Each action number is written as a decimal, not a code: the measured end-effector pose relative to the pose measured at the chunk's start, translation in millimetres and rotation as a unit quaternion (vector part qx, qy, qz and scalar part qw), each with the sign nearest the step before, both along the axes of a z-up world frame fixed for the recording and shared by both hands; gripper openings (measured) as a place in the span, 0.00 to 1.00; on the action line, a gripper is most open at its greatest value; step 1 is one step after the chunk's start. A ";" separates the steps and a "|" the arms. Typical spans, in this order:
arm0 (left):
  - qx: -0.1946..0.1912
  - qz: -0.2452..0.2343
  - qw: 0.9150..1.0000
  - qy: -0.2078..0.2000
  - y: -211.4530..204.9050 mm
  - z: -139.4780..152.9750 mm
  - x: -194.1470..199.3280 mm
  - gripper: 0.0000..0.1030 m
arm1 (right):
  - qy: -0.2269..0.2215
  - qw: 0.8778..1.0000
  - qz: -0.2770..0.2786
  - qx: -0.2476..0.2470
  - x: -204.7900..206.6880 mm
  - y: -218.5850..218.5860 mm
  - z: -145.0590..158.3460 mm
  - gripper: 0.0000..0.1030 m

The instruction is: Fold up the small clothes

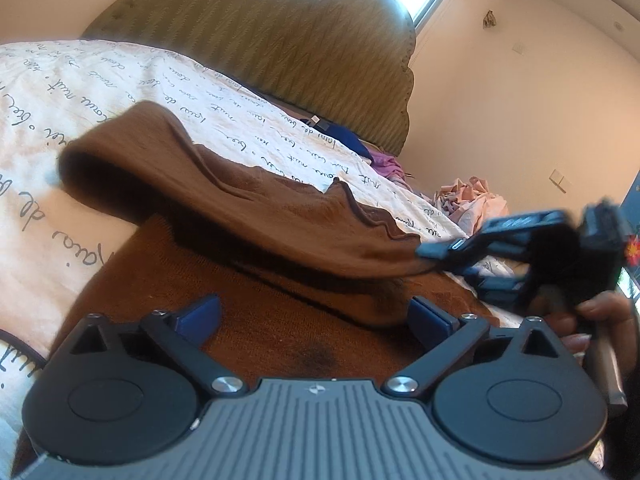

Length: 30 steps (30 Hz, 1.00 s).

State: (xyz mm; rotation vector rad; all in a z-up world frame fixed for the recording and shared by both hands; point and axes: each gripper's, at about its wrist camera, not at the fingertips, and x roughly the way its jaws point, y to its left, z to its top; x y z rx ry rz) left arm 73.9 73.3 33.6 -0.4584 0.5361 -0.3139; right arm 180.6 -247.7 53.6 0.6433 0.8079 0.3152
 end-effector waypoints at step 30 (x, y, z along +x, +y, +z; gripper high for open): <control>0.000 0.075 0.996 -0.045 19.2 47.4 7.7 0.99 | -0.021 0.995 -0.097 -0.011 -29.7 -155.0 -30.2 0.54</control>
